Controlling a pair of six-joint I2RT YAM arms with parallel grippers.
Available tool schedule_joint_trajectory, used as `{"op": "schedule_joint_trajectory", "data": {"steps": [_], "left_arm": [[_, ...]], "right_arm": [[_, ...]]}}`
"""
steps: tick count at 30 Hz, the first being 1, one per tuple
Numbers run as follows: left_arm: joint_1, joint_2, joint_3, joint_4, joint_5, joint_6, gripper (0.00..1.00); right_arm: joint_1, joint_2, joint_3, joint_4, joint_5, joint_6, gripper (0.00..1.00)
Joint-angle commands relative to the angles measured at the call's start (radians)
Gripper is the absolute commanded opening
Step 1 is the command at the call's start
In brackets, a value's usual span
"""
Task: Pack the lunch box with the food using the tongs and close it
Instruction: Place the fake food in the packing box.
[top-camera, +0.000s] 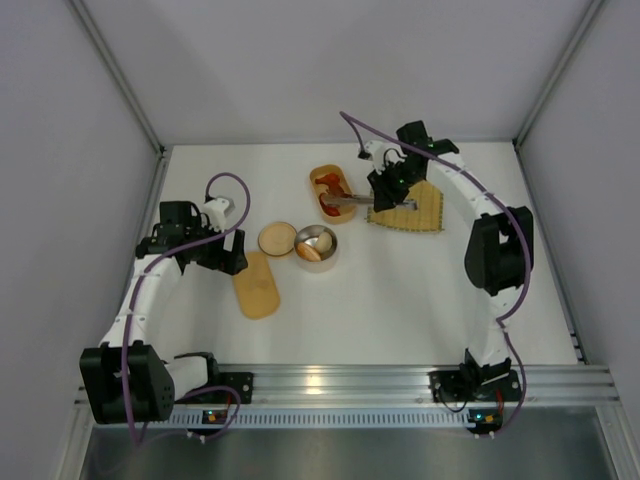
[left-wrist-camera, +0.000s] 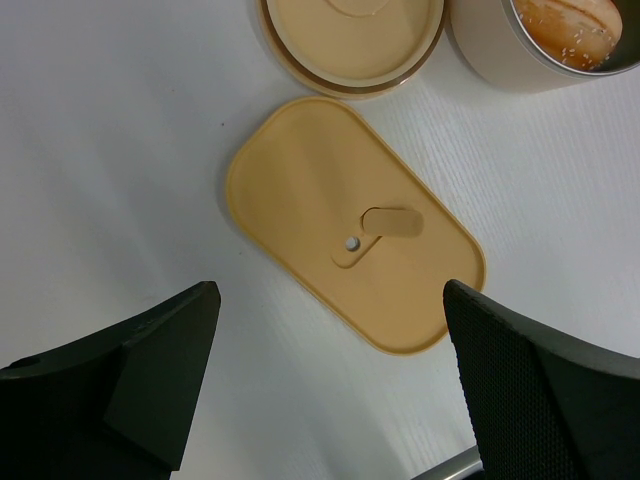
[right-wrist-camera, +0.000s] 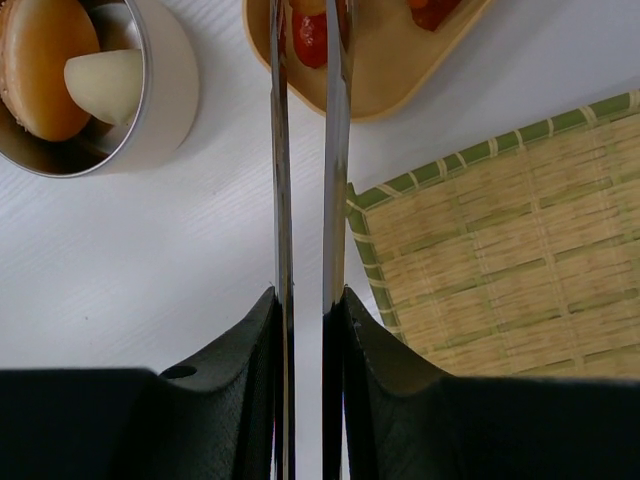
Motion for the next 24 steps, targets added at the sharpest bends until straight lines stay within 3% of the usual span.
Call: {"op": "schedule_joint_trajectory", "data": {"steps": [1, 12, 15, 21, 24], "left_arm": [[-0.001, 0.004, 0.01, 0.035, -0.004, 0.011, 0.98], [-0.003, 0.014, 0.011, 0.041, 0.001, 0.008, 0.98], [-0.001, 0.018, 0.013, 0.041, 0.001, 0.01, 0.98], [-0.001, 0.019, 0.013, 0.039, 0.002, 0.01, 0.98], [-0.001, 0.021, 0.013, 0.039, 0.004, 0.008, 0.98]], "right_arm": [[-0.028, -0.013, 0.055, 0.004, -0.045, -0.079, 0.0], [-0.064, -0.01, 0.057, -0.045, -0.039, -0.166, 0.02], [-0.067, -0.007, 0.057, -0.058, -0.033, -0.181, 0.09], [-0.071, -0.021, 0.055, -0.082, -0.033, -0.195, 0.34], [-0.071, -0.033, 0.055, -0.087, -0.033, -0.189, 0.37]]}}
